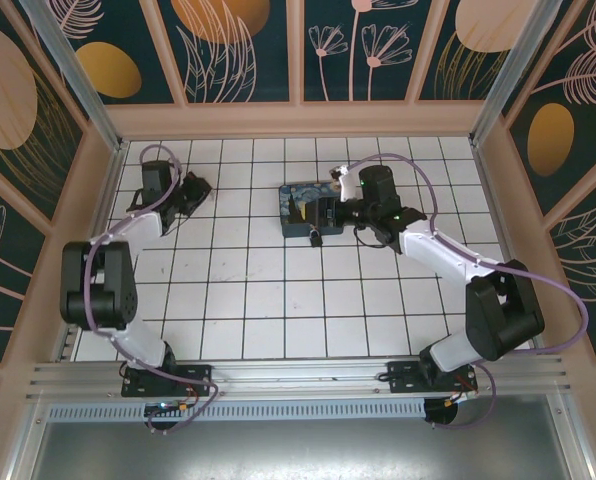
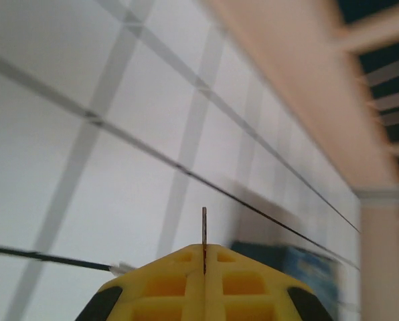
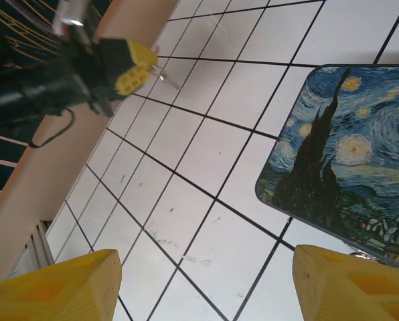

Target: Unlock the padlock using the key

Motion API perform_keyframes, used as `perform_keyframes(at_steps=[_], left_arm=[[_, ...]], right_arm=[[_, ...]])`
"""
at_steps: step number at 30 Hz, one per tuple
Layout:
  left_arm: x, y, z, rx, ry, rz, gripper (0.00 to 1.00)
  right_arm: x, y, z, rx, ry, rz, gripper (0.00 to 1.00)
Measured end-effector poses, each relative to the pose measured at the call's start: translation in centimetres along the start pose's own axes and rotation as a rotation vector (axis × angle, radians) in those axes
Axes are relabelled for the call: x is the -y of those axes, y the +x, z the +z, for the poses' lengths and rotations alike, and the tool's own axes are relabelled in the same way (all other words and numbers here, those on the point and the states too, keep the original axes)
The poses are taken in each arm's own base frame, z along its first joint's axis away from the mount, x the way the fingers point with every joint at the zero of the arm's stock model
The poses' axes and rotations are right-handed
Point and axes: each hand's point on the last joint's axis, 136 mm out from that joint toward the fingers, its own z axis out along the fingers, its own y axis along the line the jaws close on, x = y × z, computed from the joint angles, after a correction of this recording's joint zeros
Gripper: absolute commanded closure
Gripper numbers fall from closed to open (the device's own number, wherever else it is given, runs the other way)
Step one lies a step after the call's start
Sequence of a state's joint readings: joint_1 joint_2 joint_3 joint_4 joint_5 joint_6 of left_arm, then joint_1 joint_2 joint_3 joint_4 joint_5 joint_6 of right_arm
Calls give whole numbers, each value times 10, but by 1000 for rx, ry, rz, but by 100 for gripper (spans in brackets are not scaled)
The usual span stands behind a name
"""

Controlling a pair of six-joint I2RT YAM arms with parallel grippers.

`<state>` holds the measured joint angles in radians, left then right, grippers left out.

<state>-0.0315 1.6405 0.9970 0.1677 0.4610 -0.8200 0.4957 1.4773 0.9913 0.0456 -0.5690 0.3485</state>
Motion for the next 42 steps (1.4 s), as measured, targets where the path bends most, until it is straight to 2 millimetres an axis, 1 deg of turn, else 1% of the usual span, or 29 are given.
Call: perform_keyframes(at_steps=[1,2,3,4,6,8,9,11,12,14,15,18,23,26,29,33,37,42], left_arm=[[23,6,-4,-15,60,41,100],[50,16,-9,-42,132,88,100],[77,30,-14,-73,205,135,100],[97,42,-18,-100,262,171,100],[140,76,-28,-175,388,247,100],[174,109,-41,-242,496,315,100],[190,126,-48,-278,551,347,100],[212,147,-60,-322,639,392,100],[220,154,-66,-333,677,410,100],[231,157,-74,-332,734,422,100],[236,156,-77,-326,758,425,100],[247,157,-84,-316,810,430,100],[260,160,-93,-311,870,426,100],[265,160,-98,-307,901,402,100],[267,161,-99,-307,923,374,100],[264,164,-95,-324,919,338,100],[265,164,-95,-327,920,324,100],[268,163,-97,-321,931,323,100]], right_arm=[[-1,-1,0,3,-1,14,33],[-1,-3,0,9,-4,33,33],[-2,-5,0,16,-8,52,33],[-4,-7,-1,24,-13,69,34],[-10,-15,-5,58,-33,99,38],[-20,-25,-14,111,-64,121,42],[-27,-30,-22,144,-85,129,45],[-37,-40,-39,209,-120,141,52],[-42,-46,-47,240,-137,140,55],[-53,-55,-60,292,-176,130,59],[-57,-56,-65,309,-196,133,60],[-66,-54,-73,334,-250,147,60],[-70,-47,-75,338,-300,183,63],[-81,-49,-77,347,-344,169,65],[-91,-49,-78,359,-389,157,66],[-97,-49,-74,364,-421,153,70],[-98,-47,-69,358,-432,150,72],[-98,-46,-65,355,-436,148,73]])
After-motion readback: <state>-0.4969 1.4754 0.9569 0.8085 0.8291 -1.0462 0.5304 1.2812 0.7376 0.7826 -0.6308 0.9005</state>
